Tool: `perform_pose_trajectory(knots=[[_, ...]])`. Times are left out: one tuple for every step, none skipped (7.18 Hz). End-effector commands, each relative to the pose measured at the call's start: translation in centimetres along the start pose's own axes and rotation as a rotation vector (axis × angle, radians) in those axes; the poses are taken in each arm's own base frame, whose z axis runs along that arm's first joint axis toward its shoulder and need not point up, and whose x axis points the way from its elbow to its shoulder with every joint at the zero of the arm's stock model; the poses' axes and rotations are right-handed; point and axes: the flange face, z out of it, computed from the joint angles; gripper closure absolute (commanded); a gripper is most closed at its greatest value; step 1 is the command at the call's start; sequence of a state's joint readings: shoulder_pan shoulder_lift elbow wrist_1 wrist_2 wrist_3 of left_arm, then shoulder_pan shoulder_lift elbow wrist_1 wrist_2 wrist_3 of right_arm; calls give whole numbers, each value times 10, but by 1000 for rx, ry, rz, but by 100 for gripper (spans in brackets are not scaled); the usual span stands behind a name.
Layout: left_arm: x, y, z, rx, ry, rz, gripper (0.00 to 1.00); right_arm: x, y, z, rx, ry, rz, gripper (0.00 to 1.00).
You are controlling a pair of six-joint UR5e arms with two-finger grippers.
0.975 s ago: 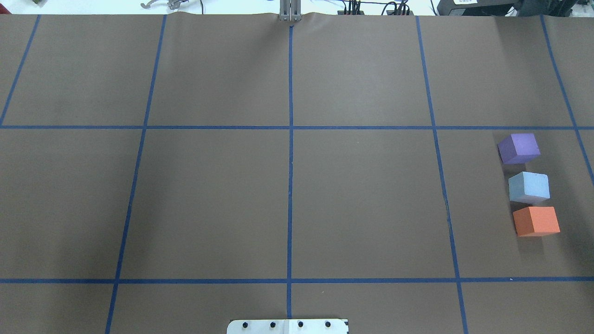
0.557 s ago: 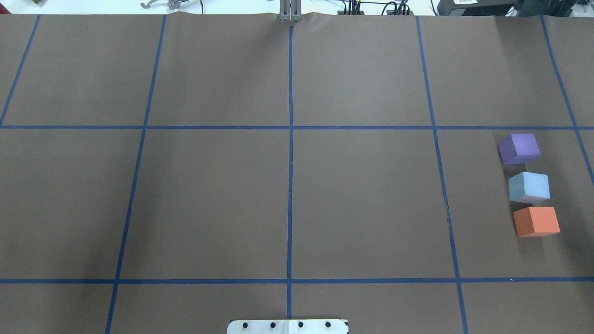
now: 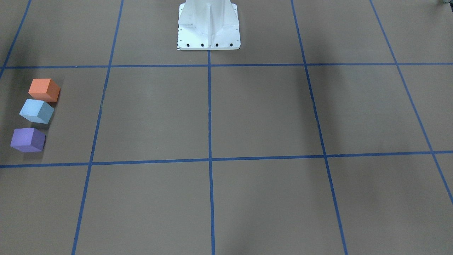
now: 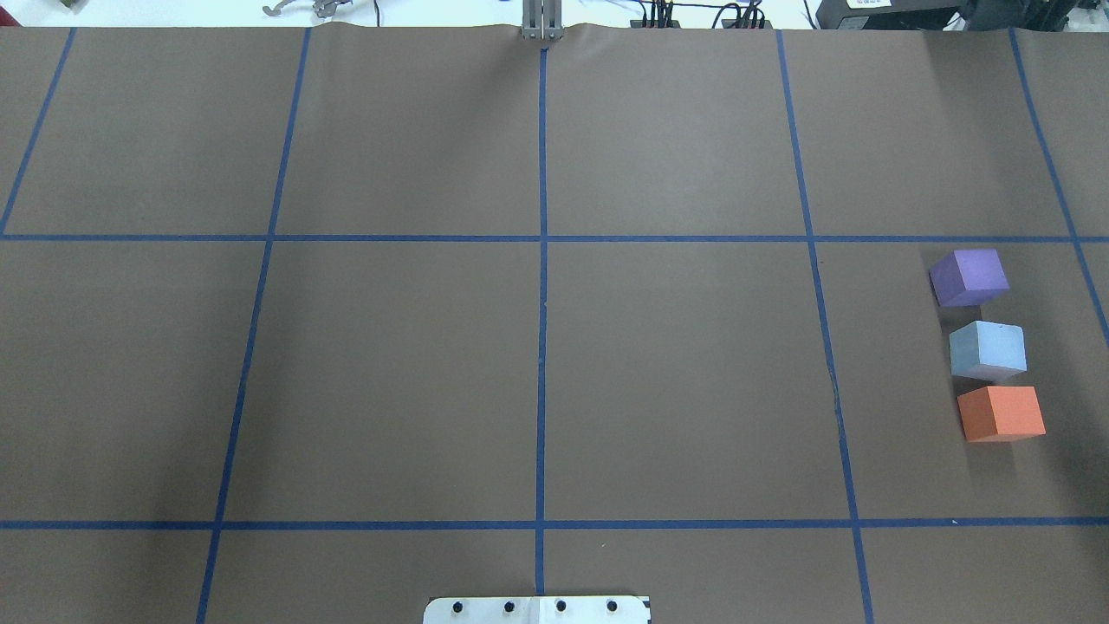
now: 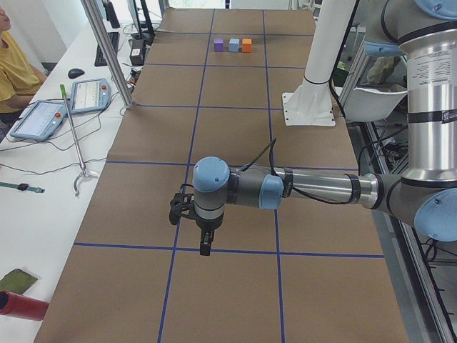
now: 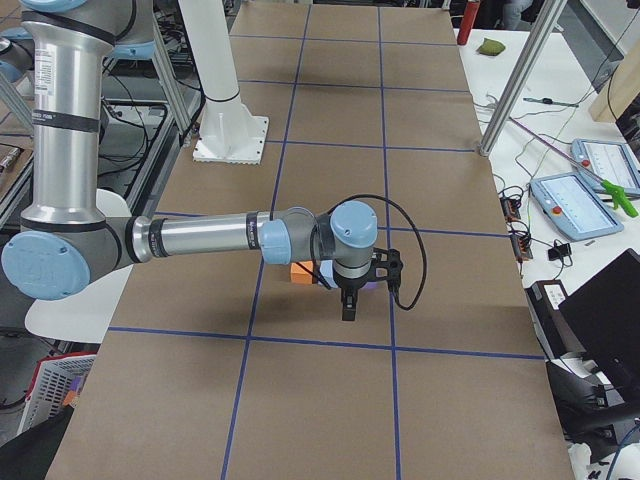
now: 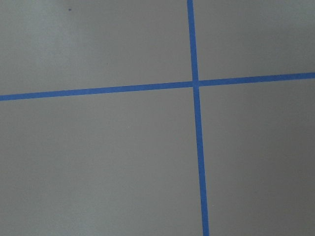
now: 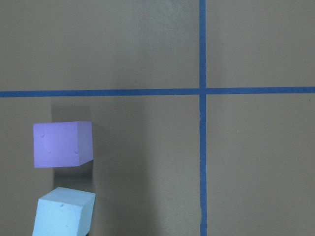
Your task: Place blue block between orange and purple blocks
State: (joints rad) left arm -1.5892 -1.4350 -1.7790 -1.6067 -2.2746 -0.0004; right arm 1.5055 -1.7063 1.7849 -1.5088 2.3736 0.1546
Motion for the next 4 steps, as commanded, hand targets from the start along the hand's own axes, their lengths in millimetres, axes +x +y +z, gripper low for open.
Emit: perform_pose_trajectory(knots=[[-3, 2, 10, -18, 47, -17, 0, 17, 9, 16, 24, -4, -20, 0], [-1, 2, 8, -17, 61, -18, 0, 13, 6, 13, 30, -8, -39, 0], [-10, 10, 17, -35, 46, -26, 0, 17, 9, 16, 21, -15, -27, 0], [-11, 9, 17, -35, 37, -26, 0, 8, 10, 14, 16, -79, -33, 0]])
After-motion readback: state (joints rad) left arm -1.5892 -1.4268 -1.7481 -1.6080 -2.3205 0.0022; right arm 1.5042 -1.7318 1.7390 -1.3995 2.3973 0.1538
